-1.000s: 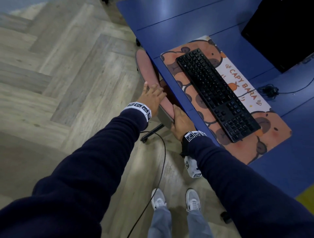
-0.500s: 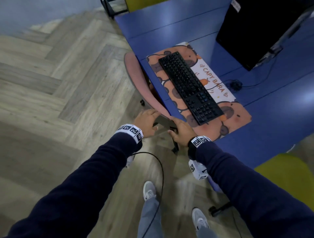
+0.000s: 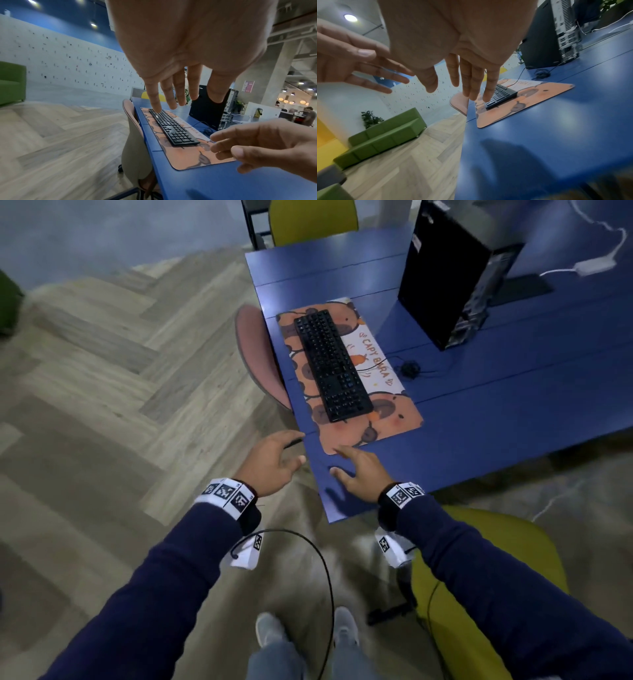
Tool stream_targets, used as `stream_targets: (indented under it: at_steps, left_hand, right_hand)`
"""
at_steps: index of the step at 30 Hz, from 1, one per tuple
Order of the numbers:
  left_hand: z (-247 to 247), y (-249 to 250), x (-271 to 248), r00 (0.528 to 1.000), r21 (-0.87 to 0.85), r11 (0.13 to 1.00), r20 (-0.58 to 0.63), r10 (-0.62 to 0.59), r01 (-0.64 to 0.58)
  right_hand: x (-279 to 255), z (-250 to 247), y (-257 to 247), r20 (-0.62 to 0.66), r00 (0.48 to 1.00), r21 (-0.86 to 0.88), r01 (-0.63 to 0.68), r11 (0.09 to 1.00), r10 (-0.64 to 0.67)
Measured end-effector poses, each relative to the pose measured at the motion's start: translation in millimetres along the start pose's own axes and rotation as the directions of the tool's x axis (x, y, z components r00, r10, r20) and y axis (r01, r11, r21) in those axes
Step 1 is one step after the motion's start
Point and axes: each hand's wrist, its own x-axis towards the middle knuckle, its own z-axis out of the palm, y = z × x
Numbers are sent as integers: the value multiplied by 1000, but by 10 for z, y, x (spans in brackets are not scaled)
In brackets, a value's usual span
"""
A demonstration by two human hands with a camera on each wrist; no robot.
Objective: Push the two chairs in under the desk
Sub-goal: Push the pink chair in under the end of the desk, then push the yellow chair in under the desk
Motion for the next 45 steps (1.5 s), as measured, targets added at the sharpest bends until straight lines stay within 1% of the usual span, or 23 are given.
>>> stream_targets:
  at_steps: [3, 4, 6, 9, 12, 15, 19, 23, 28, 30, 32, 34, 35, 36, 37, 39, 41, 43, 45]
  left_hand:
    - [239, 290, -387, 996, -54, 998, -68, -48, 45]
    - [329, 366, -515, 994, -88, 995, -95, -57, 48]
    - [500, 533, -782, 991, -93, 995, -125, -55, 43]
    - [727, 708, -1240, 993, -45, 996, -88, -76, 72]
    - [888, 821, -1653, 994, 24, 996, -65, -86, 88]
    - [1064, 1079, -2119, 993, 42, 996, -90, -78, 81]
    - [1385, 1524, -2608, 983, 20, 988, -101, -153, 155]
    - [1755, 2007, -2865, 983, -18, 984, -57, -177, 176]
    - [2294, 2491, -2977, 977, -19, 978, -35, -209, 208]
    - [2531, 2741, -2987, 975, 0, 975, -27, -223, 223]
    - [2771, 2985, -2964, 977, -8, 977, -26, -212, 212]
    - [3046, 3230, -2931, 973, -20, 974, 58, -224, 226]
    - [3172, 3320, -2917, 961, 3, 971, 140, -237, 239]
    - [3302, 3421, -2892, 940, 51, 966, 223, -257, 252]
    - [3435, 3522, -2868, 918, 128, 959, 281, -280, 253]
    - [3683, 3682, -2823, 888, 229, 944, 343, -305, 236]
    - [3911, 3839, -2772, 858, 304, 933, 410, -311, 193]
    - [4096, 3919, -2761, 809, 380, 917, 496, -315, 124]
    - [4274, 3944, -2731, 757, 451, 891, 563, -331, 54]
  right_hand:
    - [-525, -172, 148, 7, 1000, 17, 6, 1000, -6]
    - [-692, -212, 217, 13, 1000, 6, 2, 1000, -2]
    - [-1022, -282, 352, 7, 1000, -53, -6, 999, 6]
    - [-1552, -389, 514, -47, 998, -166, -57, 985, 49]
    - [-2008, -472, 621, -62, 995, -215, -90, 972, 79]
    - [-2581, -522, 742, -54, 996, -253, -84, 964, 73]
    - [-3259, -613, 906, -5, 997, -313, -79, 946, 82]
    - [-3770, -734, 1108, 60, 994, -335, -62, 940, 87]
    - [-4322, -913, 1384, 133, 988, -333, -28, 942, 77]
    - [-4545, -1004, 1605, 161, 985, -337, -5, 942, 63]
    - [-4731, -1106, 1885, 179, 983, -313, 31, 949, 26]
    - [-4931, -1236, 2202, 242, 970, -257, 34, 966, 30]
    - [-4996, -1294, 2353, 312, 949, -241, 32, 970, 46]
    - [-5065, -1361, 2501, 382, 922, -232, 22, 972, 70]
    - [-5144, -1416, 2636, 425, 901, -238, 22, 971, 84]
    - [-5279, -1506, 2831, 464, 883, -236, 50, 970, 67]
    - [-5395, -1605, 3017, 526, 848, -233, 67, 970, 68]
    - [-5530, -1624, 3158, 596, 796, -277, 86, 957, 101]
    - [-5673, -1585, 3311, 642, 756, -327, 122, 937, 126]
